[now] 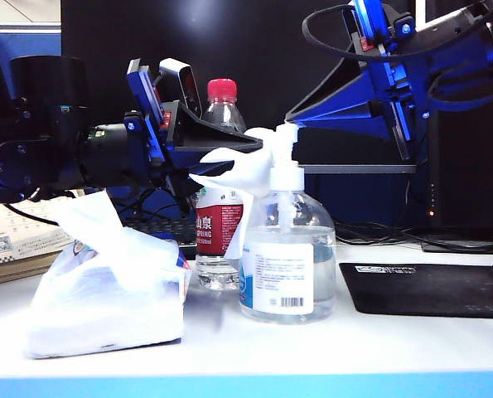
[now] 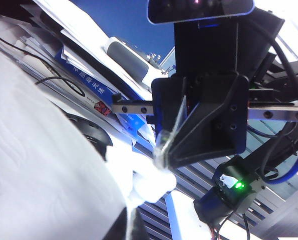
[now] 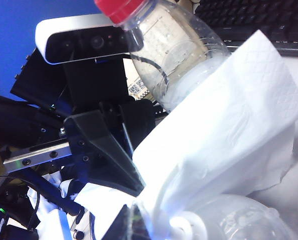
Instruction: Pull out a tissue from the tissue dispenser, then press the switch of the alcohol sanitizer bottle to drop some sanitizer on the paper tissue, and finally place the treated tissue on the table.
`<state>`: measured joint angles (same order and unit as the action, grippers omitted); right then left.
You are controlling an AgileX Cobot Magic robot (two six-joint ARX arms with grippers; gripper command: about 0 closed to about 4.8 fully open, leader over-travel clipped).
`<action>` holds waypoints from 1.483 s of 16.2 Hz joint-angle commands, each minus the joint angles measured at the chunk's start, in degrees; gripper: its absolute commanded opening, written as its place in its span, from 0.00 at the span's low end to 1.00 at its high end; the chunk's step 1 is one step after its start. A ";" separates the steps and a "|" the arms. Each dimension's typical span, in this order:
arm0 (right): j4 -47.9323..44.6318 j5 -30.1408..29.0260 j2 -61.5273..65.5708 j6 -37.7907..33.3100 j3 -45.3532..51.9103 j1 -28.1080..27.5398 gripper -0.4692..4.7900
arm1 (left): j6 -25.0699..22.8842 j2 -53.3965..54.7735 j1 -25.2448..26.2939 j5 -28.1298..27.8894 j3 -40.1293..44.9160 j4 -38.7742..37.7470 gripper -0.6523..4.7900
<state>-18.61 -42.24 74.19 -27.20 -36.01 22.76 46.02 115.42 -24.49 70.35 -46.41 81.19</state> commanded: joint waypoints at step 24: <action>-5.75 -0.39 -0.15 -4.33 0.00 0.31 0.08 | -0.13 -0.24 0.00 0.15 -0.39 0.74 0.11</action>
<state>-23.51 -43.09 74.22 -31.51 -35.88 22.92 46.02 115.42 -24.49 70.32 -46.59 81.19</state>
